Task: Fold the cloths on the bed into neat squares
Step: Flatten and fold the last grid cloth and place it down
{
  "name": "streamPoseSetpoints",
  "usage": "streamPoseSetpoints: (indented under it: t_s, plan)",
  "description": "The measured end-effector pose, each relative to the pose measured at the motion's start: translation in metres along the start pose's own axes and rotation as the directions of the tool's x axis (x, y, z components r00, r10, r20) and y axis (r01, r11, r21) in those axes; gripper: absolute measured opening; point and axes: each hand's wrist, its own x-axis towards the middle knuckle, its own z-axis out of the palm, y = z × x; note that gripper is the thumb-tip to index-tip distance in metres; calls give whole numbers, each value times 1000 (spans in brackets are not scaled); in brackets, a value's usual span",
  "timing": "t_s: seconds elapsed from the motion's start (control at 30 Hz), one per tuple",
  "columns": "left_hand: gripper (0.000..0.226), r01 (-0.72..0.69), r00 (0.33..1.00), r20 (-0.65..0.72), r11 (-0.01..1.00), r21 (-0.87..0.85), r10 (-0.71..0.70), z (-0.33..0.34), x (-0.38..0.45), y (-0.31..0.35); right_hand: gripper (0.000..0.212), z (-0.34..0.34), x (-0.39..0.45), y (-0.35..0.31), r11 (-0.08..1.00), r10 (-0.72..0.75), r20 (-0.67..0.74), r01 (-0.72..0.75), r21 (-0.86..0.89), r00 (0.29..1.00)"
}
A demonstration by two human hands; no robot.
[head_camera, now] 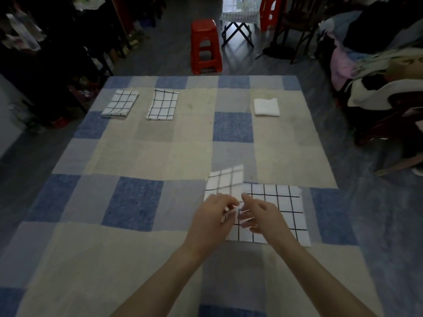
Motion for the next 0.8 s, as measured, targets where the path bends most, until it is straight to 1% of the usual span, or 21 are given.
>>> streamPoseSetpoints:
  t_s: [0.07,0.13,0.2,0.23,0.3,0.37,0.43,0.5,0.6,0.73,0.8]
  plan:
    - [14,-123,989,85,991,44,119,20,1,12,39,-12,-1,1,992,92,-5,-91,82,996]
    - [17,-230,967,134,968,99,216,39,2,18,23,-27,1,10,979,153,-52,-144,143,987]
    - [26,-324,941,167,930,176,296,55,2,19,12,-41,6,25,977,177,-120,-160,140,977]
    - [32,-340,935,177,917,207,307,62,1,19,11,-47,10,33,979,187,-164,-169,115,969]
    - [47,-302,948,180,917,260,261,70,-3,16,13,-59,18,49,984,178,-259,-176,33,949]
    - [61,-224,968,177,926,305,176,76,-8,9,13,-70,23,63,985,128,-329,-160,-70,936]
    - [66,-160,978,181,928,336,103,80,-15,-3,14,-77,26,75,978,83,-363,-145,-148,928]
    - [73,-118,976,214,930,349,43,84,-20,-13,17,-82,28,87,971,78,-388,-158,-178,918]
    - [82,-109,957,289,924,365,-1,89,-25,-24,19,-85,28,103,945,56,-438,-189,-267,897]
    - [91,-136,926,377,896,422,-37,93,-29,-34,24,-87,26,115,917,-18,-488,-181,-357,873]
    - [83,-181,912,409,882,435,-14,94,-29,-39,23,-86,26,116,901,-48,-498,-178,-396,866]
